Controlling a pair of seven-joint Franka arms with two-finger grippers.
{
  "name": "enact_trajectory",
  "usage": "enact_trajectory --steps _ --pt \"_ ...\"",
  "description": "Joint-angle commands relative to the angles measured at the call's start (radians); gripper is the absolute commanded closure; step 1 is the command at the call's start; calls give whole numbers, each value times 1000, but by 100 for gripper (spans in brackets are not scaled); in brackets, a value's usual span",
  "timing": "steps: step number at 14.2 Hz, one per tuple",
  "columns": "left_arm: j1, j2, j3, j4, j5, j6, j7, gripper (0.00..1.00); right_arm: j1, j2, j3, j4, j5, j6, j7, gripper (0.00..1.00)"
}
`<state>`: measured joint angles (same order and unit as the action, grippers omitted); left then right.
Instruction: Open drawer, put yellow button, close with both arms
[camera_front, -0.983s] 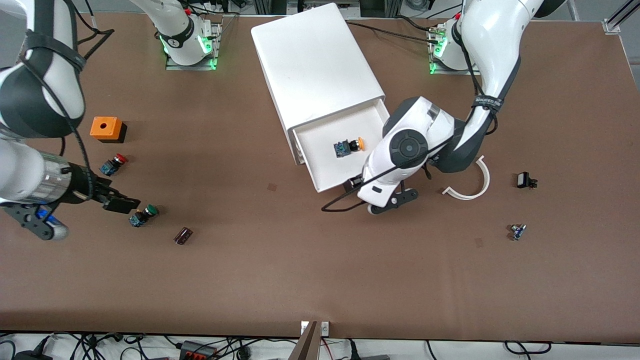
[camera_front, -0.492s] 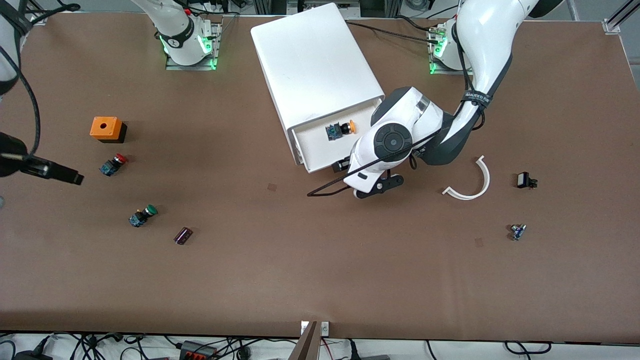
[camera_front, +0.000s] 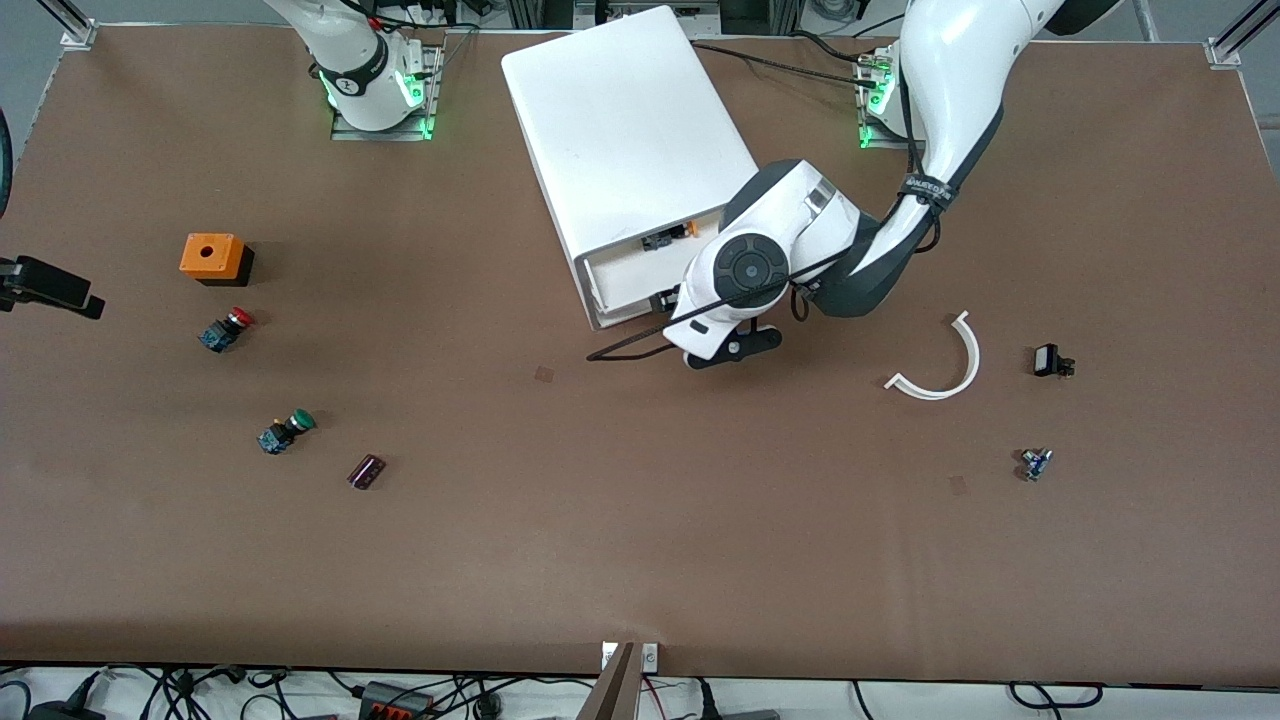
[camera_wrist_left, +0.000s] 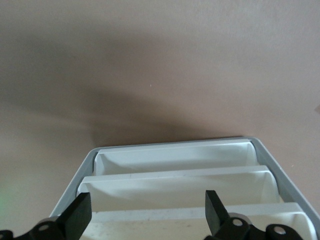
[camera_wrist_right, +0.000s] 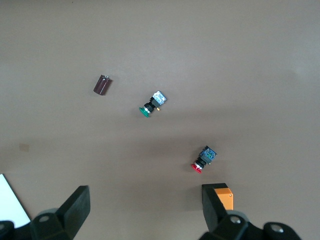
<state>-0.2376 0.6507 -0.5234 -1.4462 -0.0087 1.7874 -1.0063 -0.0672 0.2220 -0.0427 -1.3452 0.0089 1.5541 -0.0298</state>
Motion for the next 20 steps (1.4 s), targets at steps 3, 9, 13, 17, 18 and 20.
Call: enact_trajectory --steps 3,9,13,17,18,20 --pt "18 -29 -23 -46 -89 -19 8 0 1 -116 17 -184 -26 81 -19 0" --pt "17 -28 -44 -59 -93 -31 8 0 12 -156 24 -275 -27 106 -7 0" --pt "11 -28 -49 -74 -93 -33 8 0 17 -162 24 -313 -33 121 -5 0" --pt "18 -28 -52 -74 -93 -33 8 0 20 -201 24 -381 -33 202 -10 0" --pt "15 -29 -52 -74 -93 -33 8 0 23 -196 24 -367 -33 199 -21 0" --pt "14 -28 -52 -74 -93 -33 9 0 27 -193 24 -354 -33 196 -16 0"
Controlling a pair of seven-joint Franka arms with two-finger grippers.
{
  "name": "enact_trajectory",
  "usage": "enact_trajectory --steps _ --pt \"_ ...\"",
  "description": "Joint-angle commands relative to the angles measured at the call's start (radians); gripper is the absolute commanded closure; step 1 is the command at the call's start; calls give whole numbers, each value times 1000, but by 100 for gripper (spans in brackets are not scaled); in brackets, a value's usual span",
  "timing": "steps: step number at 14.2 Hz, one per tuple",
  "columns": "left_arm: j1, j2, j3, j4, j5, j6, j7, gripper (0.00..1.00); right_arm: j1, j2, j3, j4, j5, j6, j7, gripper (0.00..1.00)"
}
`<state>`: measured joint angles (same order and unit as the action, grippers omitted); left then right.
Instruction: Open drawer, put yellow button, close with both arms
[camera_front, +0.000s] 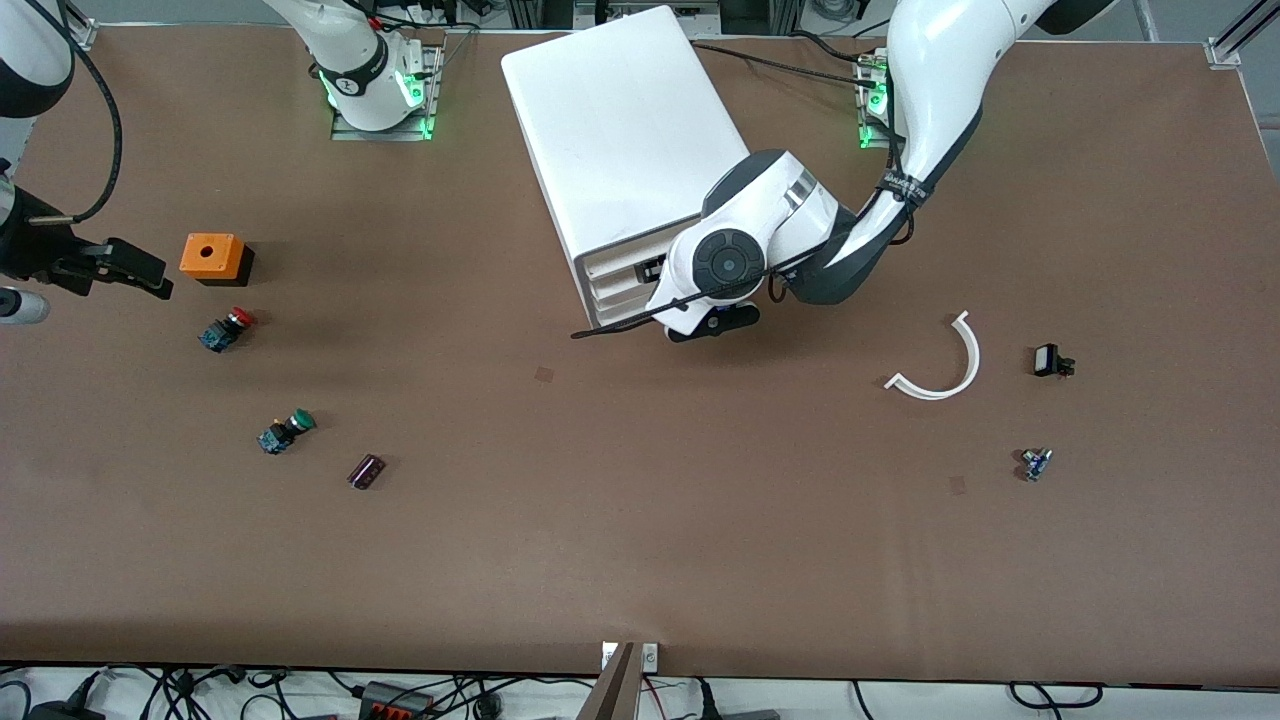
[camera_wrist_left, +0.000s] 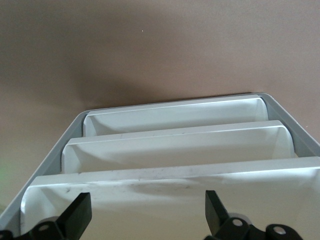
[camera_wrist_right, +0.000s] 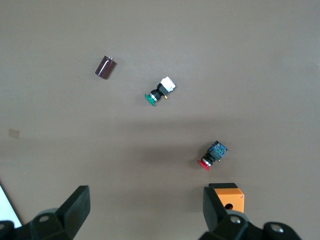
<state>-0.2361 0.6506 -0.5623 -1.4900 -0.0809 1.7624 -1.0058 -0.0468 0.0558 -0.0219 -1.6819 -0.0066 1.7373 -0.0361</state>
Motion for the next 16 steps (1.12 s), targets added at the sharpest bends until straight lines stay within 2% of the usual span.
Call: enact_trajectory --steps 1,9,12,16 --pt "9 -29 -13 -32 -19 -8 9 0 7 -28 2 -15 -16 11 -13 0" --pt "29 -46 2 -13 9 -20 12 0 22 -27 5 4 -18 -7 -16 0" --pt "121 -68 -10 20 165 -20 76 0 28 -31 5 7 -44 -36 -15 0" --pt "273 -121 1 31 178 -20 324 0 28 -33 4 7 -38 -54 2 0"
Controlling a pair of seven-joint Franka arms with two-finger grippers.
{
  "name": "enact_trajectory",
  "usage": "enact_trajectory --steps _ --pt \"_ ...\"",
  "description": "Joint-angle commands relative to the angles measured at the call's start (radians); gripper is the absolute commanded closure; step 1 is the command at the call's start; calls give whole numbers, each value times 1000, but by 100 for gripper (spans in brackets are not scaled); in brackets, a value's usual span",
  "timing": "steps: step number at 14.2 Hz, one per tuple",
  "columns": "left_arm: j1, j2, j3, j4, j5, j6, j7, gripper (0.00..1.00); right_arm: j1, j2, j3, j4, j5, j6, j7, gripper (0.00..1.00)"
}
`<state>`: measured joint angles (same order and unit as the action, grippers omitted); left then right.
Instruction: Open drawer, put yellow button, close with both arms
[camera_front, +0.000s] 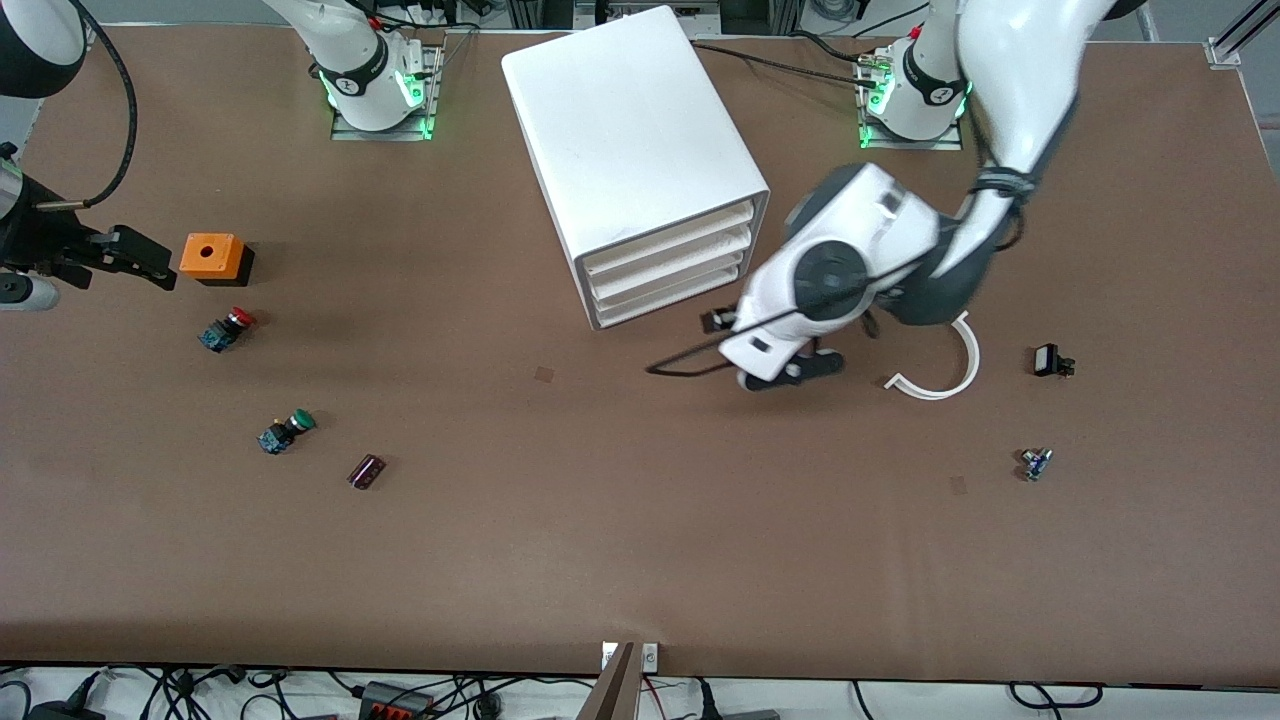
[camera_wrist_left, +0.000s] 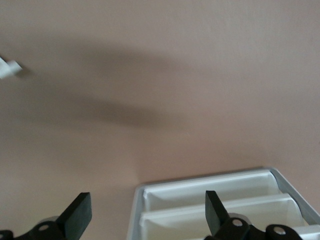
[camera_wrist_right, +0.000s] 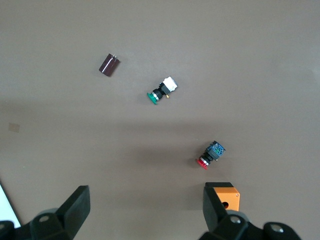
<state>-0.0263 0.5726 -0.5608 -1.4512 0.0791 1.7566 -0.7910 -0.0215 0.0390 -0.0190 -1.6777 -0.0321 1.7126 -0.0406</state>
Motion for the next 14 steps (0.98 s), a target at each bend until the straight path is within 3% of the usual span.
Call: enact_trajectory --steps 1,4,9,10,12,14 --pt "89 -63 2 -8 36 -14 154 0 2 -16 1 3 -9 -39 8 0" --pt "167 -134 -8 -5 163 -38 290 0 5 -16 2 1 -8 -39 8 0" --pt "273 -232 2 28 148 -103 543 0 14 -10 1 1 -8 -27 7 0" --pt "276 -258 33 22 128 -105 588 0 14 -7 1 1 -6 -21 7 0" --pt "228 -347 177 -12 24 -105 666 0 14 -8 1 1 -6 -19 7 0" --pt "114 -424 362 -60 -71 -105 755 0 14 -8 1 3 -6 -18 7 0"
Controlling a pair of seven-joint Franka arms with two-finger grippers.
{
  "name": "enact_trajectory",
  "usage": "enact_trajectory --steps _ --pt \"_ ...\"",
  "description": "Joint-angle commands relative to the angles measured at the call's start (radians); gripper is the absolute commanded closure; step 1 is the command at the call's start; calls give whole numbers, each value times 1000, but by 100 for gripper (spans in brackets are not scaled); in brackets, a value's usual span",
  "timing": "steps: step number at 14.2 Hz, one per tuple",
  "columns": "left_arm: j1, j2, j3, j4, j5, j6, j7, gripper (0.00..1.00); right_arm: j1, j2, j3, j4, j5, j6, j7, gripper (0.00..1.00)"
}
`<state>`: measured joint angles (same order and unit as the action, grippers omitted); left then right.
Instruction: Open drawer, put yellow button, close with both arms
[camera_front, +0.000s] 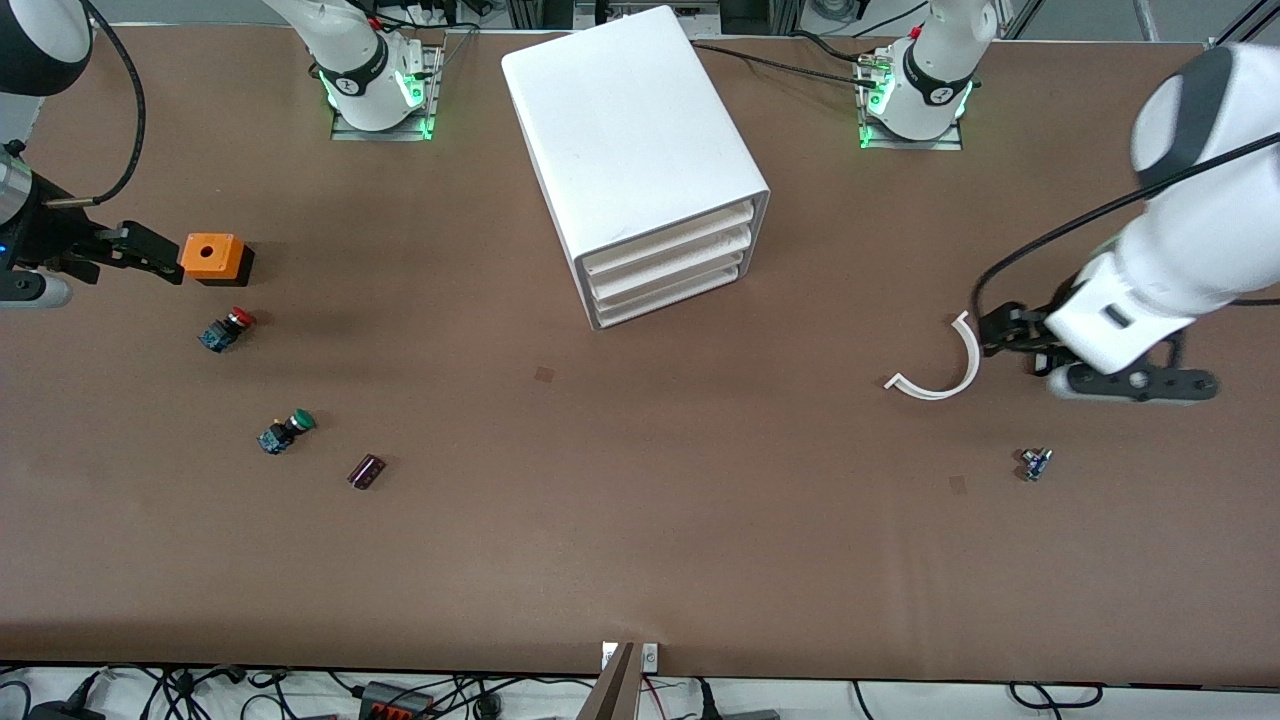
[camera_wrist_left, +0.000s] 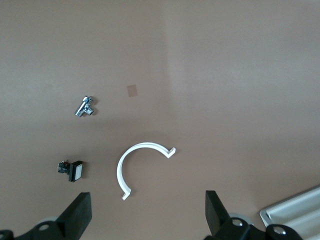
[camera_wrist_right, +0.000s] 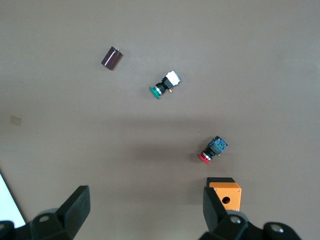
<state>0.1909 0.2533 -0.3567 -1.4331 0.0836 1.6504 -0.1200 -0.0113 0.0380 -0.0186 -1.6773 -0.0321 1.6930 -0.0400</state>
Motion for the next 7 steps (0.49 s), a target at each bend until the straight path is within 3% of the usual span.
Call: enact_trajectory --steps 1,3,5,7 --pt "-185 -130 250 -91 -79 2 130 0 4 -9 0 2 -6 -4 6 0" --pt "-263 -228 332 -200 -77 14 163 0 4 -10 0 2 -5 -6 8 0" --pt "-263 -282 335 -277 -77 32 163 0 4 -10 0 2 -5 -1 8 0" --pt "-252 -295 332 -288 -74 34 163 0 4 -9 0 2 -5 -3 8 0"
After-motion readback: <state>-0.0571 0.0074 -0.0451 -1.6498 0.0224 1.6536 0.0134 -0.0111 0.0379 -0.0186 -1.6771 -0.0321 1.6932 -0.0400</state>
